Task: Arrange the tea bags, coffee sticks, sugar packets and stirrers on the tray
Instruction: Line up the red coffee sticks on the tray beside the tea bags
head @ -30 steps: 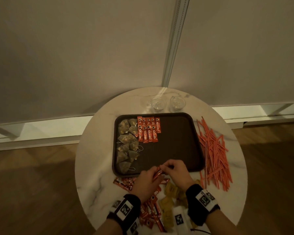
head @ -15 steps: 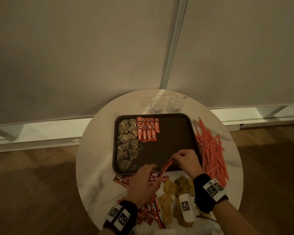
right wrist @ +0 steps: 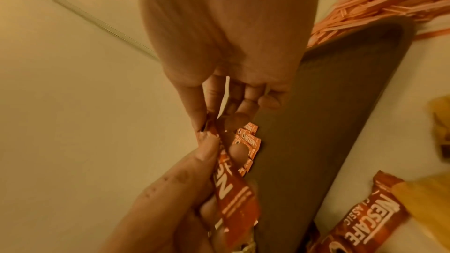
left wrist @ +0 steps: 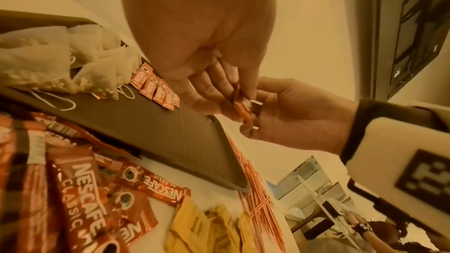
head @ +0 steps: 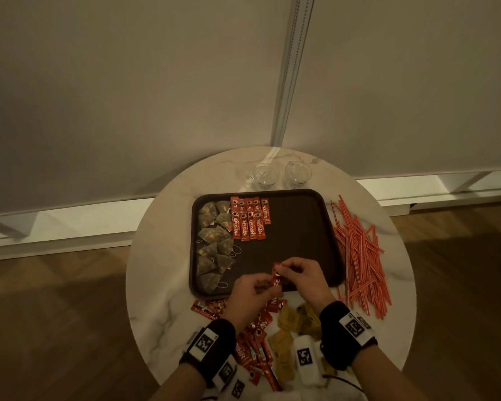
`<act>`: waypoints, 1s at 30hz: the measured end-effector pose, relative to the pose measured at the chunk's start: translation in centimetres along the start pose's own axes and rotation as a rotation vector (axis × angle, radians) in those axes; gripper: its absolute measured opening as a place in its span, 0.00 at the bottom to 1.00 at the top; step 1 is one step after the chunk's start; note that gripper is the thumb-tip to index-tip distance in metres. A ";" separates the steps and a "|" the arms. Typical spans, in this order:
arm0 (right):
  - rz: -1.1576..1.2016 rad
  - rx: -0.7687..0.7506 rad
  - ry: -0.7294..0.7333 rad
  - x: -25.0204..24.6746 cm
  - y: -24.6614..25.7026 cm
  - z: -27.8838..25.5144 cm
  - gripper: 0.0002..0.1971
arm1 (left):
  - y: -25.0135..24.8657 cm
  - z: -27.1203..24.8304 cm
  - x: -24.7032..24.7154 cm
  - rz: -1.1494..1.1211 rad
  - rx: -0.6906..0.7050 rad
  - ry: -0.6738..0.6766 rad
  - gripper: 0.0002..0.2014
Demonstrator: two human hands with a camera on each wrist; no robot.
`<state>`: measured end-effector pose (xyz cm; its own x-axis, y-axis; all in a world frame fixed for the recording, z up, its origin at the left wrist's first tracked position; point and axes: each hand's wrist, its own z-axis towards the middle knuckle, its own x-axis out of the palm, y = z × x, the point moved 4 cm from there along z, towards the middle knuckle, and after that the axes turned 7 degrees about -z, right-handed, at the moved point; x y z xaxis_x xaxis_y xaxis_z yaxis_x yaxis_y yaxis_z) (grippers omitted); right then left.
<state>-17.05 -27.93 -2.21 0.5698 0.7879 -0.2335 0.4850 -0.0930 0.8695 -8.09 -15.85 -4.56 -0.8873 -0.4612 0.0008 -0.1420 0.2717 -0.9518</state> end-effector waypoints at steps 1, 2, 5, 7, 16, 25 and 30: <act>0.006 0.004 -0.007 -0.2 -0.2 0.3 0.06 | 0.0 0.2 0.0 -0.020 -0.020 0.019 0.06; 0.021 0.014 -0.014 -0.3 -0.2 0.6 0.06 | 0.1 0.5 -0.1 -0.038 -0.041 0.036 0.07; 0.049 0.043 -0.037 -0.4 -0.7 1.3 0.07 | 0.7 1.2 -0.3 -0.076 -0.124 0.073 0.10; 0.071 0.065 -0.049 -0.4 -1.2 1.8 0.07 | 1.0 1.6 -0.5 -0.090 -0.181 0.099 0.09; 0.208 0.188 -0.012 -0.1 -3.3 3.5 0.09 | 1.8 5.6 -1.0 -0.090 -0.198 -0.023 0.05; -0.138 0.231 -0.090 -2.0 -4.8 10.0 0.07 | 2.5 9.0 -1.3 0.769 -0.031 0.058 0.21; -0.368 0.183 -0.110 -2.4 -4.5 14.5 0.05 | 5.6 8.6 -0.1 1.134 -0.055 0.347 0.34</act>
<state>-11.02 -38.19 -11.86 0.3997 0.7198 -0.5676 0.7732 0.0678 0.6305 -5.00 -21.48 -12.53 -0.5893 0.3171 -0.7431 0.7903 0.4177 -0.4484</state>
